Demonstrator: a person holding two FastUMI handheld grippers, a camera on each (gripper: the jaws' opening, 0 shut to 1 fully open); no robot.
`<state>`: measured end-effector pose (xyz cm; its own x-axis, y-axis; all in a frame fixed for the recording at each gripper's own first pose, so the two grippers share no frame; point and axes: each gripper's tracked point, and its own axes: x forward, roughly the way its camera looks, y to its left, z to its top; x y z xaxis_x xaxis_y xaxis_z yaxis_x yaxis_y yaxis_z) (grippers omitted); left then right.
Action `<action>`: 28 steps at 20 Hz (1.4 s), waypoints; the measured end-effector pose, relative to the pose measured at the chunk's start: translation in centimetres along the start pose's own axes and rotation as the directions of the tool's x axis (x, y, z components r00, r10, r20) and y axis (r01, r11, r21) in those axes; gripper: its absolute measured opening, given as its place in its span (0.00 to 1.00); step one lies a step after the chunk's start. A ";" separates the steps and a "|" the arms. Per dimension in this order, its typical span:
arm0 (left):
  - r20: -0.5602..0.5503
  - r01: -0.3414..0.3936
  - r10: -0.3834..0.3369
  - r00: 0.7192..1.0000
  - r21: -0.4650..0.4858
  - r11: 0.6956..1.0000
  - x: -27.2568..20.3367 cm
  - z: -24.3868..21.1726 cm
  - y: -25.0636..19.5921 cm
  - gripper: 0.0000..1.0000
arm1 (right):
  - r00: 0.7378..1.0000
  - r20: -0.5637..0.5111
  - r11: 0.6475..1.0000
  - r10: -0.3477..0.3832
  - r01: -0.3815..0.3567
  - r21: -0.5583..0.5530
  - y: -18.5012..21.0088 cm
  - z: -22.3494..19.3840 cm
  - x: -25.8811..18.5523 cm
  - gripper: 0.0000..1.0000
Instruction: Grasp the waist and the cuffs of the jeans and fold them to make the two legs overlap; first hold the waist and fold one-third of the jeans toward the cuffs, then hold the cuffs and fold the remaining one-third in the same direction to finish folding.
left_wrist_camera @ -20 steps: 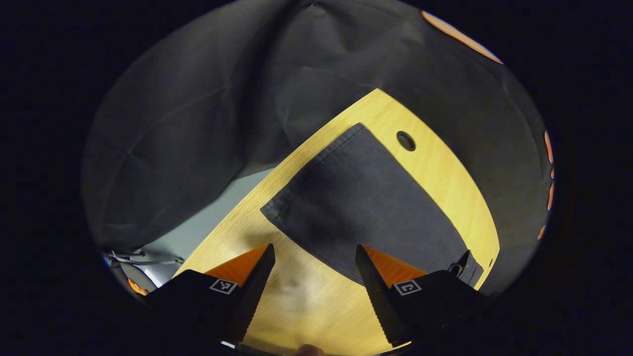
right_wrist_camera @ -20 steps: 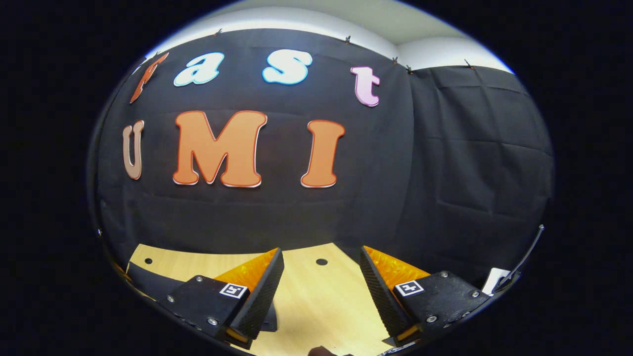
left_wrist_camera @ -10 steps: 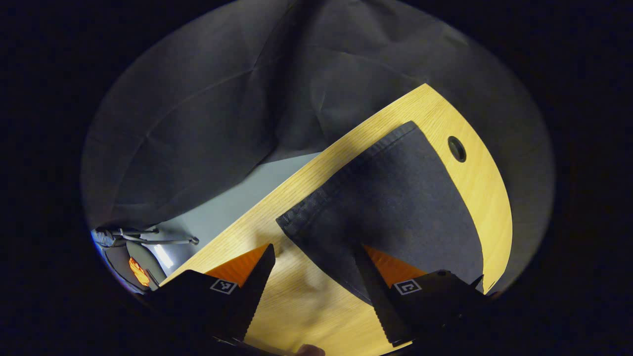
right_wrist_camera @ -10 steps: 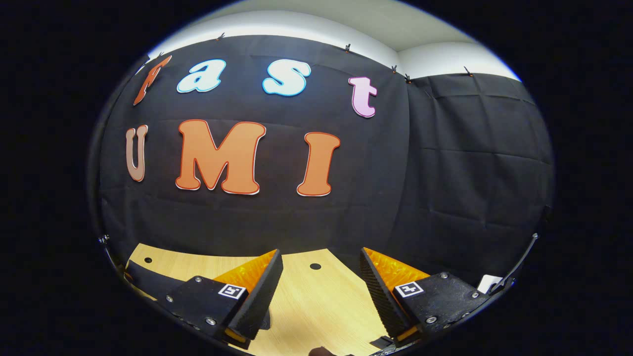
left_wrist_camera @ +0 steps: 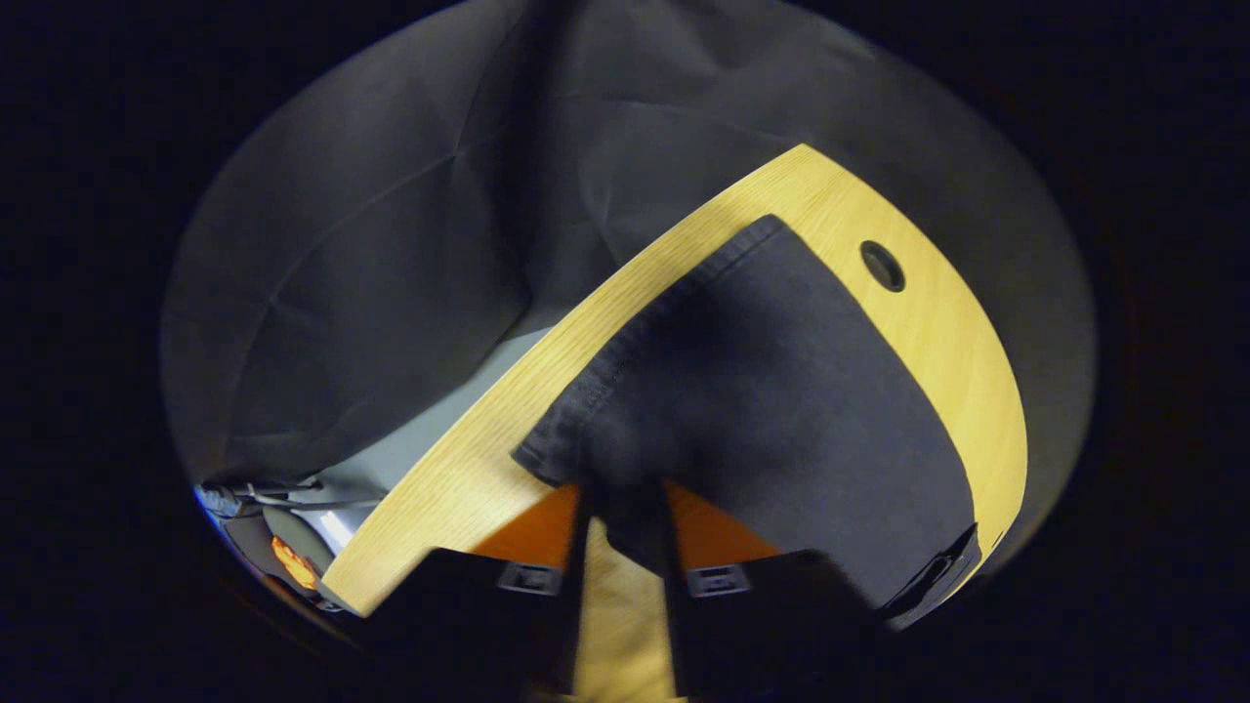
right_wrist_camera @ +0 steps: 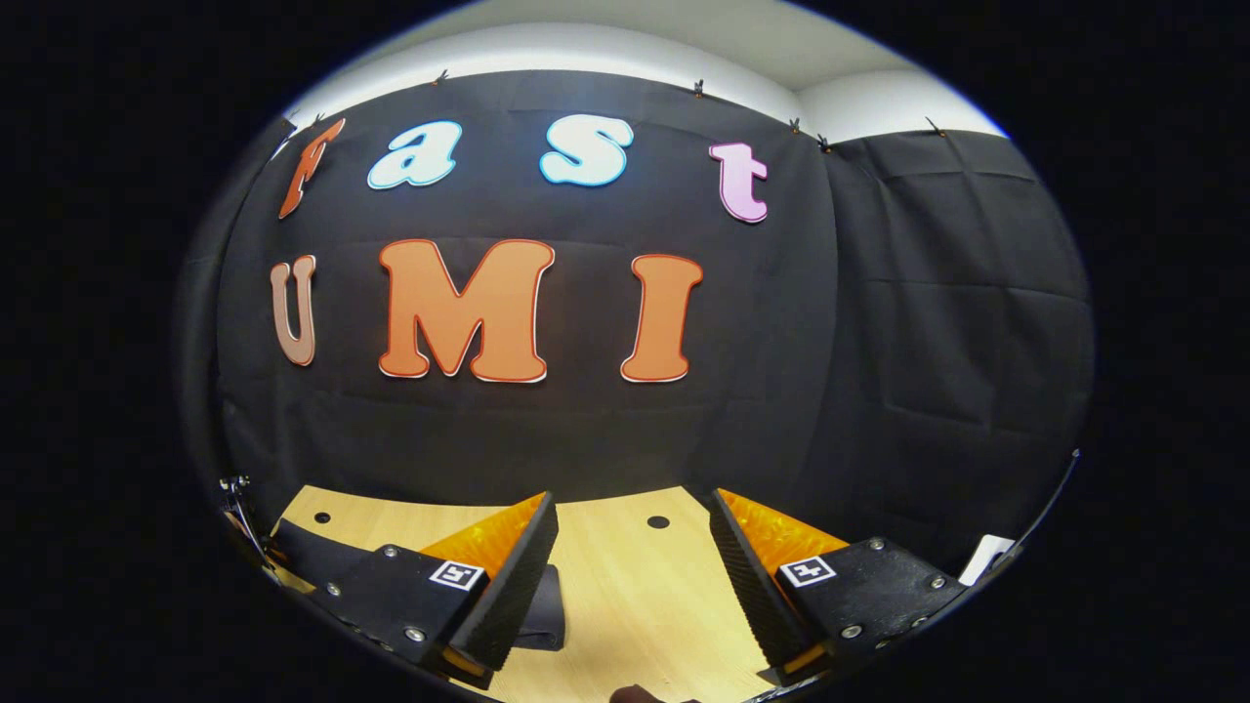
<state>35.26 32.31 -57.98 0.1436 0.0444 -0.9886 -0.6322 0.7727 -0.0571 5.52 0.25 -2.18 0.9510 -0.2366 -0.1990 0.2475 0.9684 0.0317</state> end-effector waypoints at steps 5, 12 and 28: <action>0.122 0.062 -0.077 0.990 0.116 0.991 -1.7 0.0 0.0 0.05 | 0.999 -0.025 0.999 0.040 -0.040 -0.020 0.9 -1.0 0.9 0.94; 0.315 0.200 -0.260 0.913 0.212 0.957 -8.7 2.8 0.4 0.05 | 0.992 -0.038 0.993 0.119 -0.119 -0.010 2.9 -1.1 3.2 0.94; 0.395 0.283 -0.508 0.766 0.502 0.817 -25.3 1.3 -10.2 0.05 | 0.969 -0.070 0.971 0.238 -0.235 0.039 3.1 -3.1 7.8 0.94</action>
<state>39.06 24.15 -32.19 0.7314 -0.1085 -0.6733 -0.0937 0.9619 -0.2567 13.15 1.65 -6.71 0.9672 0.0065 -0.2540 0.0236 0.9930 0.1155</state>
